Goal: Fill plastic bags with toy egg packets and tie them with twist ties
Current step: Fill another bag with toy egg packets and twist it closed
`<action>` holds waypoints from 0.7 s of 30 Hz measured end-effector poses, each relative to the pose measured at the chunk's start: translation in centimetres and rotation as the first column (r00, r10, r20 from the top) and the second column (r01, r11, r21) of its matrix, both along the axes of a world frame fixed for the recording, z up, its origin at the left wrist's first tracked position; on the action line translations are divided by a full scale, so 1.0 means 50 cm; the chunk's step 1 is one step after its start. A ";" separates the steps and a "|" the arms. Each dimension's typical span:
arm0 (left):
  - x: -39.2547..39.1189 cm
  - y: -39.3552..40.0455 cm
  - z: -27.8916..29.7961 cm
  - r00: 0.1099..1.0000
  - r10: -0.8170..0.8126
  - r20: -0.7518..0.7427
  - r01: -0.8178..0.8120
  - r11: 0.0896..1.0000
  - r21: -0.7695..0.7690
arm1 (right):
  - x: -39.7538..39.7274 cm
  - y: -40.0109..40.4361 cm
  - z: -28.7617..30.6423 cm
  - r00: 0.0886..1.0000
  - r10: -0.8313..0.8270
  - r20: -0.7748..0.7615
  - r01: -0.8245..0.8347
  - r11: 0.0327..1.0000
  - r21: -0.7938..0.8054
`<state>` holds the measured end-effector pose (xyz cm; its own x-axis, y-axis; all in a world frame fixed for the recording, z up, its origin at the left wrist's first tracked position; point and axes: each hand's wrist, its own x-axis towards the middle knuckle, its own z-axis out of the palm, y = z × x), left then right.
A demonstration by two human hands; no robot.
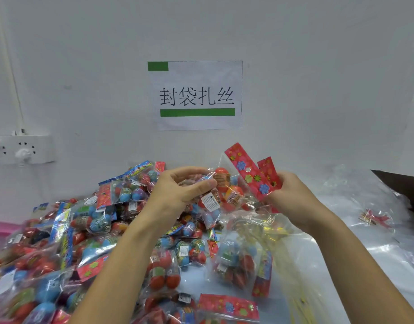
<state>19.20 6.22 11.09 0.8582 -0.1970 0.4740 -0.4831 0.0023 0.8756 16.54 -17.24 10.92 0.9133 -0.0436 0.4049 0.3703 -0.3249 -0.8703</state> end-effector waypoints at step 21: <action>0.022 -0.039 -0.025 0.997 0.044 -0.069 -0.049 0.997 -0.067 | 0.014 0.030 -0.005 0.973 0.218 -0.081 -0.187 0.940 0.285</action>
<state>20.29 4.29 9.82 0.8961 -0.1250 0.4258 -0.4240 0.0422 0.9047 17.22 -15.75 10.68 0.9523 0.0522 0.3006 0.3009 0.0030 -0.9537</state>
